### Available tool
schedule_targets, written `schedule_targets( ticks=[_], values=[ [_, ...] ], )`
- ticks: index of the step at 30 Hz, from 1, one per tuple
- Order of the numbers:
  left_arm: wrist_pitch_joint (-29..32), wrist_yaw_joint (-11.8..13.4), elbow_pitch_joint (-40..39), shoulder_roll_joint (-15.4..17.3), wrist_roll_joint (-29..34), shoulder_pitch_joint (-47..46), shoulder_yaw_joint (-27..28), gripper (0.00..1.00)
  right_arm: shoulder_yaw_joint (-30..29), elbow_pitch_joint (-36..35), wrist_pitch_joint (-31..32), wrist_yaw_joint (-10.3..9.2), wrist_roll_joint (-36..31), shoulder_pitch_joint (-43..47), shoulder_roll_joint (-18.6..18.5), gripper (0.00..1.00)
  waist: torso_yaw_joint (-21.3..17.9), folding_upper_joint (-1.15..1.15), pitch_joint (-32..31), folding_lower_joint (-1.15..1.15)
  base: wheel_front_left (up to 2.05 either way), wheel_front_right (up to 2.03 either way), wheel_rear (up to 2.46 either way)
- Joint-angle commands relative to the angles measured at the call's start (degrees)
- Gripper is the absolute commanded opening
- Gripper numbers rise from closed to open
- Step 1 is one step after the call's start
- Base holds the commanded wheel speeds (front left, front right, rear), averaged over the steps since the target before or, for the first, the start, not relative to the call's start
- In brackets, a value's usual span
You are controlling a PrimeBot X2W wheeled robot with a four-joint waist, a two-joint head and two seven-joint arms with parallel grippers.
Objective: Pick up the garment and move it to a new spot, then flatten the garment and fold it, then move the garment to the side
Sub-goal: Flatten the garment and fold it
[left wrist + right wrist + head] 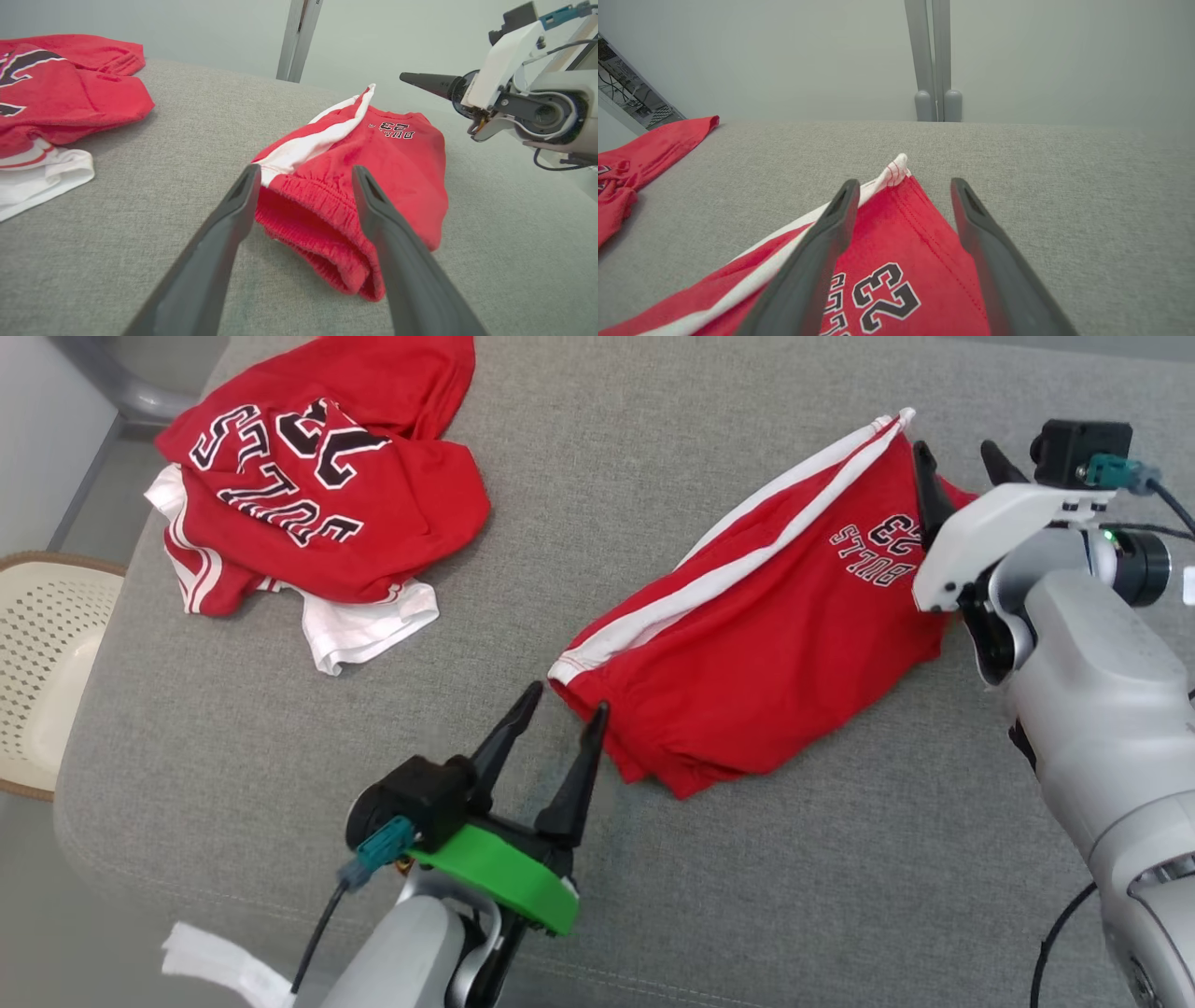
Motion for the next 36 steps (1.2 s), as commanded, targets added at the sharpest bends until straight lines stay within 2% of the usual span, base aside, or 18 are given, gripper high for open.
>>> schedule_targets(
  ticks=[1,10,16,19,20,21,22,29,36],
  values=[
    [-0.01,-0.16,-1.45,0.59,1.08,1.62,2.01,1.00,0.59,-0.13,-0.08,-0.08,0.98,1.59,-1.01,1.00,-0.22,0.00,-1.35,0.00,0.00,0.00,0.00],
    [-0.01,-0.12,-10.59,0.00,5.21,8.15,16.87,1.00,3.11,1.29,0.96,-0.08,3.56,5.21,-4.65,1.00,0.68,0.00,-0.80,0.00,0.00,0.00,0.00],
    [-0.01,0.29,-13.61,-0.22,9.22,9.04,21.62,1.00,3.55,2.56,1.69,-0.08,4.67,6.05,-5.09,1.00,1.47,0.00,0.03,0.00,0.00,0.00,0.00],
    [-0.01,1.44,-14.94,-0.24,9.78,9.89,22.73,1.00,3.98,3.08,2.42,-0.08,5.22,6.54,-4.86,1.00,1.75,0.00,0.37,0.00,0.00,0.00,0.00],
    [-0.01,1.59,-15.10,-0.24,9.88,10.08,23.00,1.00,4.18,3.14,2.81,-0.08,5.39,6.61,-4.54,0.71,1.80,0.00,0.42,0.00,0.00,0.00,0.00],
    [-0.01,1.76,-15.19,-0.24,9.91,10.15,23.16,1.00,4.35,3.13,3.05,-0.08,5.66,6.62,-4.26,0.16,1.83,0.00,0.45,0.00,0.00,0.00,0.00],
    [-0.01,1.84,-15.25,-0.25,9.94,10.30,23.34,1.00,4.60,3.03,3.46,-0.08,5.93,6.69,-4.02,0.00,1.85,0.00,0.46,0.00,0.00,0.00,0.00],
    [-0.01,1.99,-14.46,-0.25,10.30,10.78,23.93,1.00,4.86,2.21,2.15,-0.09,8.31,6.84,-4.24,0.00,1.47,0.00,-0.20,0.00,0.00,0.00,0.00],
    [-0.01,1.58,-13.47,-0.23,11.85,12.24,24.52,1.00,4.68,0.27,0.00,-0.09,11.99,10.03,-4.49,0.00,-1.43,0.00,-3.47,0.00,0.00,0.00,0.00]
  ],
)
